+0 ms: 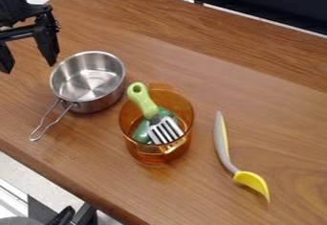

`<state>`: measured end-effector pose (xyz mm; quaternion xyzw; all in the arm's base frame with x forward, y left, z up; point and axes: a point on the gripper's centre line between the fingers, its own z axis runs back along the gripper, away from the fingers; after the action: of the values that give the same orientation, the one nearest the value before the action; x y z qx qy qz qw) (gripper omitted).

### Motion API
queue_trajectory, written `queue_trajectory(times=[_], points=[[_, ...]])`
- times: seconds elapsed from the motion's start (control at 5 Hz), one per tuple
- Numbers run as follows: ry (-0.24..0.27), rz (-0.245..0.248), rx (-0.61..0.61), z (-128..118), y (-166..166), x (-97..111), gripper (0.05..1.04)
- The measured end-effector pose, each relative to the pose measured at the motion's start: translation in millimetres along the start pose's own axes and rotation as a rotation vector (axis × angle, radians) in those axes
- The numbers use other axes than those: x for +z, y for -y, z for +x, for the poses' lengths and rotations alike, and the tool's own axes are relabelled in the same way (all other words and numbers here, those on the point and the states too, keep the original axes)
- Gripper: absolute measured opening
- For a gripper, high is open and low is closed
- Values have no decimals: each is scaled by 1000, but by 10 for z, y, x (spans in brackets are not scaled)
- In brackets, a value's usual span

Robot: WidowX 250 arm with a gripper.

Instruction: Move the silver pot above the two objects

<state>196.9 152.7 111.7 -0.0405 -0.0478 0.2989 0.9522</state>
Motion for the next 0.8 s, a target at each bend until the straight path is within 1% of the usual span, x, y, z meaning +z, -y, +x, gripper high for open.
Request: queue_trajectory(times=[0.2,0.4,0.6,0.8], points=[[-24,-5,6,-28,3,-69,998],[17,-12,41,36,18,-149,998],[33,-16,49,94,18,-250,998],[64,11,85,156,17,-363,998]])
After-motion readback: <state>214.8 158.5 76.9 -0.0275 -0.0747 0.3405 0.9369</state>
